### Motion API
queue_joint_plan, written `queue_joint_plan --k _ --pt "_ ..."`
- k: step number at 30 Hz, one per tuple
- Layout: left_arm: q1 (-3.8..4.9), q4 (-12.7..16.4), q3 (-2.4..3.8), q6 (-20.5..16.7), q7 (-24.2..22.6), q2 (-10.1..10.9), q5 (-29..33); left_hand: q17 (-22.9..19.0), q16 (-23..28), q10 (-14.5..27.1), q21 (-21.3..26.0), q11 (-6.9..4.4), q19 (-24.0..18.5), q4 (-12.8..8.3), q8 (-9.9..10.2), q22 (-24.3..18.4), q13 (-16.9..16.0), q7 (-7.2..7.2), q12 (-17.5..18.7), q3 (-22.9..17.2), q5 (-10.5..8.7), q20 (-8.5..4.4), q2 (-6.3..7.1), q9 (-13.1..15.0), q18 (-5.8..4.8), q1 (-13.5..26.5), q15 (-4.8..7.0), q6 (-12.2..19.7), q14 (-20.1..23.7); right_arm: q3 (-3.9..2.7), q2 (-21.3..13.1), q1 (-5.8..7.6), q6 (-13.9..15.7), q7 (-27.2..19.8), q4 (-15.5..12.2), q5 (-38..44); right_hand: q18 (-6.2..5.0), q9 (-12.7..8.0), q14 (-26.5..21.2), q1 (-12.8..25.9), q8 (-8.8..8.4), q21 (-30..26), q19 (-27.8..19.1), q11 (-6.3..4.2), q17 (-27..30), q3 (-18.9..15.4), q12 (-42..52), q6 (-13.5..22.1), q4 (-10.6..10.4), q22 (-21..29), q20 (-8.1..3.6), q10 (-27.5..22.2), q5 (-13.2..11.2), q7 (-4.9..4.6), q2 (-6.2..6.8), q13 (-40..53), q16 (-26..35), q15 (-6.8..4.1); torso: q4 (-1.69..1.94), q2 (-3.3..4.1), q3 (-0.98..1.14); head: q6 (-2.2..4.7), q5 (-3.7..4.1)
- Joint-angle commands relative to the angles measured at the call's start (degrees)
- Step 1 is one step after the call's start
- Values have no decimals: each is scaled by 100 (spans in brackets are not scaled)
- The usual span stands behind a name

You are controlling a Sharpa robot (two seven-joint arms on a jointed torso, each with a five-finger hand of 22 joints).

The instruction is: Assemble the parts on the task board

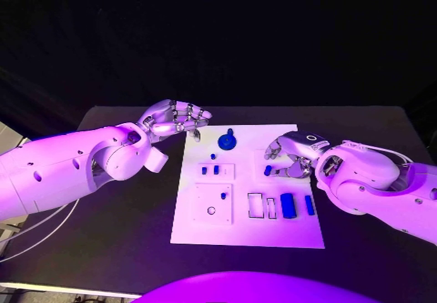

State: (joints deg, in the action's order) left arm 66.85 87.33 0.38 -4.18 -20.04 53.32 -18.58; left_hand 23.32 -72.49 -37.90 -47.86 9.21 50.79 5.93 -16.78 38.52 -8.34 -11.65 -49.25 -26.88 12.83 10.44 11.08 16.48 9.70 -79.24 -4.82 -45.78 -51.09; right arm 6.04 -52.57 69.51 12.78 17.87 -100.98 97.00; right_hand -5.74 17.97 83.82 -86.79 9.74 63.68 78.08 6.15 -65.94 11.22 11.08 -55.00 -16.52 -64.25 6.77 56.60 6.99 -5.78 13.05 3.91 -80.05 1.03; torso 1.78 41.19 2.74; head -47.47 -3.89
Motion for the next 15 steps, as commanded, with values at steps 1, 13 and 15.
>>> queue_joint_plan --k 1,13,15 --pt "1 12 2 86 -44 -2 28 2 29 -33 22 -8 42 32 -19 -7 5 -101 24 11 20 -6 -15 -7 85 -53 -26 33 6 1 31 2 -398 79 24 106 -16 -3 79 -82 -21 -10 35 -17 -8 -20 43 -44 -6 -10 5 35 -23 0 -17 7 -33 22 5 0 1 -7 7" --pt "1 13 1 83 -39 8 28 1 35 -38 28 -8 48 37 -22 -13 13 -101 29 13 19 -6 -18 -10 85 -62 -27 33 7 21 152 -23 -201 -27 77 36 64 4 208 -132 32 355 275 -153 -201 312 211 -331 -7 -395 -135 619 51 -72 -168 4 -136 -87 5 -1 -2 -21 11" --pt "1 13 1 84 -37 9 28 1 35 -38 28 -8 48 37 -22 -13 13 -101 29 13 19 -6 -18 -10 85 -62 -27 33 7 24 171 -28 -177 -36 90 27 73 5 212 -127 36 392 296 -168 -201 394 188 -363 -7 -436 -150 691 55 -76 -175 -1 -137 -99 4 -2 -3 -24 12"
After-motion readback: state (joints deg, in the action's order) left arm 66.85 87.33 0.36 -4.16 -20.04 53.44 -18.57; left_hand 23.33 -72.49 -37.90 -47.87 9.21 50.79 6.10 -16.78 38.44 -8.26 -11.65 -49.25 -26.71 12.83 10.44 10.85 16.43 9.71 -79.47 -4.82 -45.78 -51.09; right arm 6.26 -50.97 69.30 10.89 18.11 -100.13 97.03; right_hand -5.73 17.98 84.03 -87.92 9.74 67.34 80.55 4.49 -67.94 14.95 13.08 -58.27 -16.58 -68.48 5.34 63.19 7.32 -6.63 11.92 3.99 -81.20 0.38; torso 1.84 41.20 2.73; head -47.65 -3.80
